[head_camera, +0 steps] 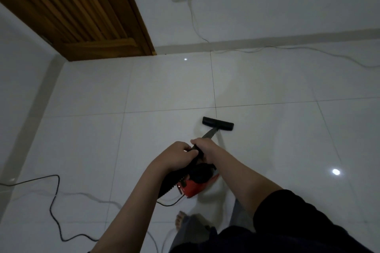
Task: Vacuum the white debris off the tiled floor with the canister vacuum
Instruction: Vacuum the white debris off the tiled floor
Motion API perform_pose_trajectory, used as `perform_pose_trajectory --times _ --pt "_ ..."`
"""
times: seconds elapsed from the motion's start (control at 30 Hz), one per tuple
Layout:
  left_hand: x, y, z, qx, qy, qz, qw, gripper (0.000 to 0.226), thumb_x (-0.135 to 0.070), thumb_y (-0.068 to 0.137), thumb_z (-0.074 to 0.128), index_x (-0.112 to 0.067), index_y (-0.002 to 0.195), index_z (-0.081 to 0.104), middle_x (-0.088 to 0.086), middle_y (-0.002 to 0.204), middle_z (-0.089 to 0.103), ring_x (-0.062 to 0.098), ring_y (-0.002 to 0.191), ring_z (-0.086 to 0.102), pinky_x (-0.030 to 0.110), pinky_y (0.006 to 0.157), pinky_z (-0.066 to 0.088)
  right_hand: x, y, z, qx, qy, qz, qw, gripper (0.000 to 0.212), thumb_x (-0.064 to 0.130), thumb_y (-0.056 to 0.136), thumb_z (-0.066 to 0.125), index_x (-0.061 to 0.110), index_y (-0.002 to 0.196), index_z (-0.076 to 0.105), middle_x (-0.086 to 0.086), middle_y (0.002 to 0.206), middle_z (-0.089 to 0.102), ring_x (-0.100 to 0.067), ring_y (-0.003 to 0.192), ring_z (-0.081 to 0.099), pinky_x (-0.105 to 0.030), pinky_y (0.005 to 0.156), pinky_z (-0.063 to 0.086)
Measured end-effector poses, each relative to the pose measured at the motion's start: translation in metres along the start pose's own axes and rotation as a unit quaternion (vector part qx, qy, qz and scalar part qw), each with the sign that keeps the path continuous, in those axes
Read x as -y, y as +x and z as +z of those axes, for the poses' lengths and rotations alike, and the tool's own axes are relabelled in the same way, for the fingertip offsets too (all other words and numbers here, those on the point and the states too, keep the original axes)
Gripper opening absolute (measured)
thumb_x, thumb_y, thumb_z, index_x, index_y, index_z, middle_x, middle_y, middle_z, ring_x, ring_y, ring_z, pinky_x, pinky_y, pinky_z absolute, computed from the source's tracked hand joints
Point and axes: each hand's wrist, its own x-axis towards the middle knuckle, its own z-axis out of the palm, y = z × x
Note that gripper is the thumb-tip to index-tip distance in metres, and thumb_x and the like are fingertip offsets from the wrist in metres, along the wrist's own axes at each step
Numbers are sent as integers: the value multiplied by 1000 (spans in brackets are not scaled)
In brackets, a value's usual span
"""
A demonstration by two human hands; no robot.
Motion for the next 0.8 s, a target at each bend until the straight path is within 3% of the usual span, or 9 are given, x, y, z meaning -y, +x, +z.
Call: perform_pose_trajectory --times 0.07,0.17,0.33,0.43,0.57,0.7,0.8 --pt "24 -10 -16 11 -21 -2 1000 28 -33 92 52 -10 98 67 14 91 72 20 66 66 38 78 54 -10 -2 28 15 18 -6 1000 46 18 94 60 -5 132 46 -14 86 57 -24 67 62 -27 43 52" --pt "54 -23 -38 24 -38 0 999 28 -33 91 53 -10 96 67 16 88 72 22 63 67 43 80 57 -23 -1 62 28 41 -18 999 67 29 88 67 1 142 39 -19 105 59 -29 75 68 -35 53 57" --pt "78 -46 -57 60 -115 17 991 5 -25 91 57 -23 94 62 18 86 71 26 61 68 33 66 57 -36 -1 91 31 1 -29 999 72 53 78 64 6 130 51 -14 110 67 -31 91 70 -50 77 60" --pt "88 -57 -66 71 -144 36 986 12 -21 88 63 -31 92 59 23 93 70 25 69 68 28 65 55 -34 -19 98 -11 -82 -52 995 66 61 87 48 13 131 55 -10 128 58 -29 105 61 -38 80 53" --pt "98 -64 -78 61 -162 79 982 25 -16 82 70 -34 94 58 20 98 70 23 72 68 26 63 52 -41 -42 95 -73 -141 -168 973 50 38 105 33 -1 123 60 -16 119 57 -27 107 56 -31 85 36" --pt "103 -67 -80 54 -161 106 980 28 -17 81 71 -37 95 58 12 95 71 20 72 70 20 63 53 -53 -57 93 -29 -151 -236 959 55 50 104 29 11 128 61 -6 125 60 -16 117 52 -29 98 33" --pt "106 -69 -79 46 -163 132 977 30 -16 83 70 -36 103 60 1 95 69 18 76 71 18 70 54 -59 -57 95 28 -159 -290 943 61 68 96 33 28 133 59 1 132 61 -13 126 52 -37 111 35"
